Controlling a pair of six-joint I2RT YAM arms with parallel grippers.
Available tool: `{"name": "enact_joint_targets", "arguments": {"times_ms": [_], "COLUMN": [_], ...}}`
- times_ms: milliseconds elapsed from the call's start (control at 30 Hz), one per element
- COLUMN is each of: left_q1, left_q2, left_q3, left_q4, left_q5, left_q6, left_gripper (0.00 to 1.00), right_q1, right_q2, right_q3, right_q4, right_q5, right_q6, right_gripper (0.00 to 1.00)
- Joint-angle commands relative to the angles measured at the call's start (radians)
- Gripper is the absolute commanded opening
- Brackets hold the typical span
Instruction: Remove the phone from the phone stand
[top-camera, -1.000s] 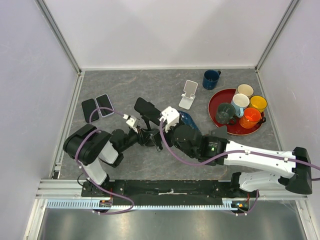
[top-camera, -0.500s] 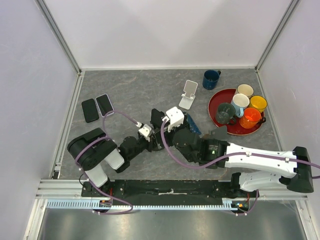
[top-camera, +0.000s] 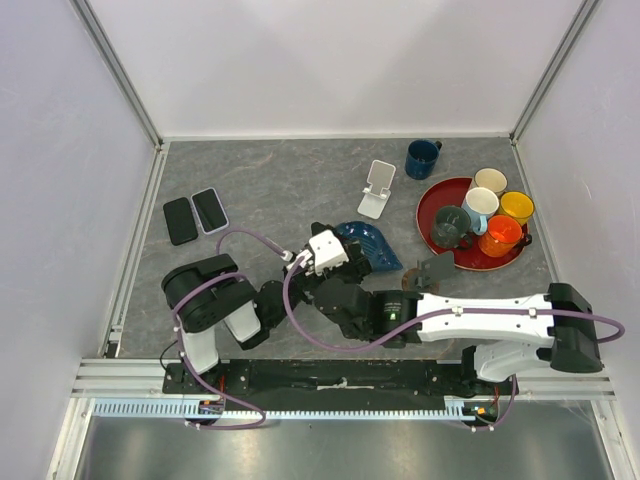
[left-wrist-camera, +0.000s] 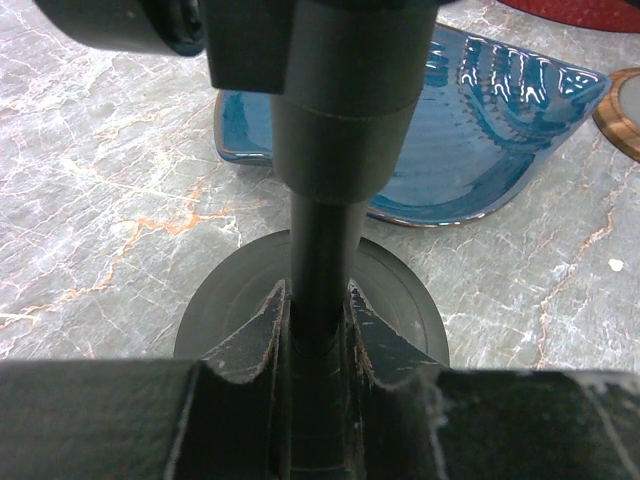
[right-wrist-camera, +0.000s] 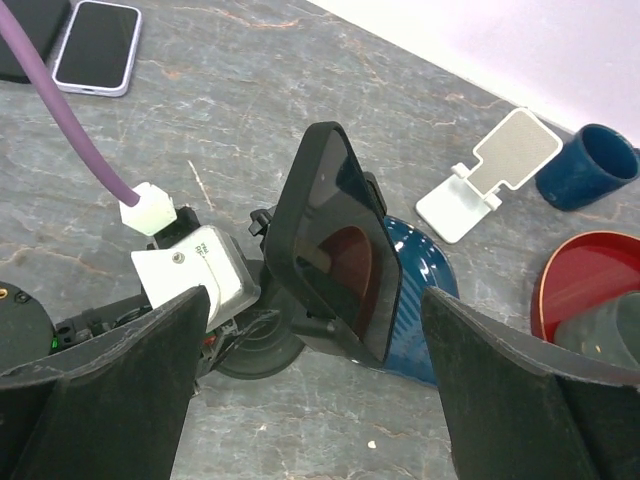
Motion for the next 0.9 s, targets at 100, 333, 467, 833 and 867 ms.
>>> {"name": "enact_joint_targets", "arguments": {"times_ms": [100, 333, 467, 833, 867], "left_q1": [0.000, 0.000, -0.001, -0.001, -0.001], "left_q2": [0.100, 0.105, 0.105, 0.106, 0.105], "left_q3": [-0.003, 0.002, 0.002, 0.007, 0.007], "left_q4": [-0.055, -0.077, -0.080, -0.091, -0.091], "left_q5": [-0.105, -0.108, -0.111, -0.113, -0.114], "left_q6": [-0.040, -0.040, -0.040, -0.038, -0.038], "left_gripper": [0.02, 0.02, 0.02, 0.02, 0.02], "right_q1": [0.013, 0.002, -0.028, -0.090, -0.094], "right_q2": [0.061, 0.106, 0.129, 0.183, 0.186], "right_q3": [0.032, 0.021, 0.027, 0.061, 0.062], "right_q4": [0.144, 0.241, 0.240, 0.218, 0.218], "right_q5": [0.178, 0.226, 0.204, 0.155, 0.155], "right_q6": [-0.120, -0.201, -0.206, -0.207, -0.206], "right_gripper": [0.92, 0.84, 0.82, 0.75, 0.75]}}
